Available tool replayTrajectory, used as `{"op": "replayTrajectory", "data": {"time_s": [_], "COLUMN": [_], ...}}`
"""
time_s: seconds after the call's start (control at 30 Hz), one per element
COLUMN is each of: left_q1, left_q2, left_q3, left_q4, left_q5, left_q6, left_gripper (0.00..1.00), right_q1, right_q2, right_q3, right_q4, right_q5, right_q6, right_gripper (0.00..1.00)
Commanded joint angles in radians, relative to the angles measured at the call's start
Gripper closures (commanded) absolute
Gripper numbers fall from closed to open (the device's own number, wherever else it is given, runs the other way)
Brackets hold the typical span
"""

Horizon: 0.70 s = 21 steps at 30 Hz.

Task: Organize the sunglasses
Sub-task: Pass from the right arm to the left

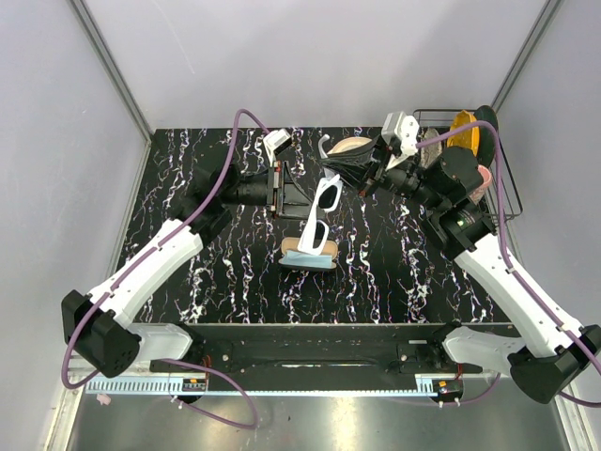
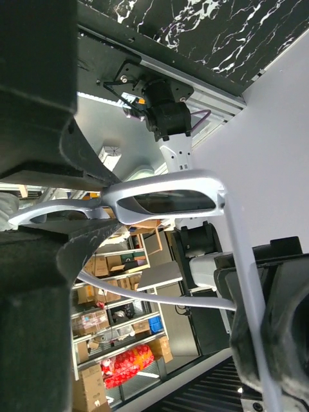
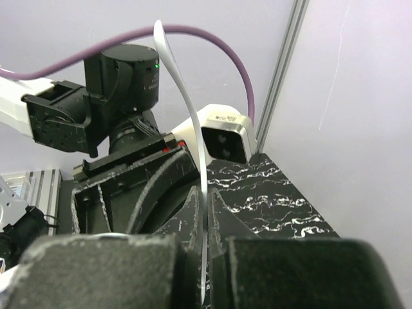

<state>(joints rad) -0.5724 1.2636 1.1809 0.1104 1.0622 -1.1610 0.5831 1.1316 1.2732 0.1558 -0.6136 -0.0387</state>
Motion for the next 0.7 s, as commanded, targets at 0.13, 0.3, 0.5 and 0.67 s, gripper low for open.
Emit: {"op": "replayTrajectory", "data": {"time_s": [0.13, 0.3, 0.5, 0.67], "left_q1": [-0.004, -0.003, 0.011, 0.037], "left_q2": [-0.003, 0.014, 0.026, 0.028], "left_q3": [0.013, 0.019, 0.006, -0.004], "left_q4": [0.052, 0.06, 0.061, 0.055], "left_q5": [0.027, 0.007, 0.004, 0.015], "left_q6": [0.004, -0.014, -0.023, -0.013], "left_gripper": [0.81, 0.92, 1.0, 1.0], "right_q1": [0.007, 0.007, 0.007, 0.007], "right_q2": [-0.007, -0.009, -0.032, -0.078], "right_q3": [-0.006, -0.006, 0.003, 0.017], "right_q4": [0.03, 0.001, -0.071, -0.104], "right_q5": [0.015, 0.021, 0.107, 0.201], "right_q6": [0.002, 0.0, 0.01, 0.003], "right_gripper": [1.0, 0.95, 0.48, 0.29]}}
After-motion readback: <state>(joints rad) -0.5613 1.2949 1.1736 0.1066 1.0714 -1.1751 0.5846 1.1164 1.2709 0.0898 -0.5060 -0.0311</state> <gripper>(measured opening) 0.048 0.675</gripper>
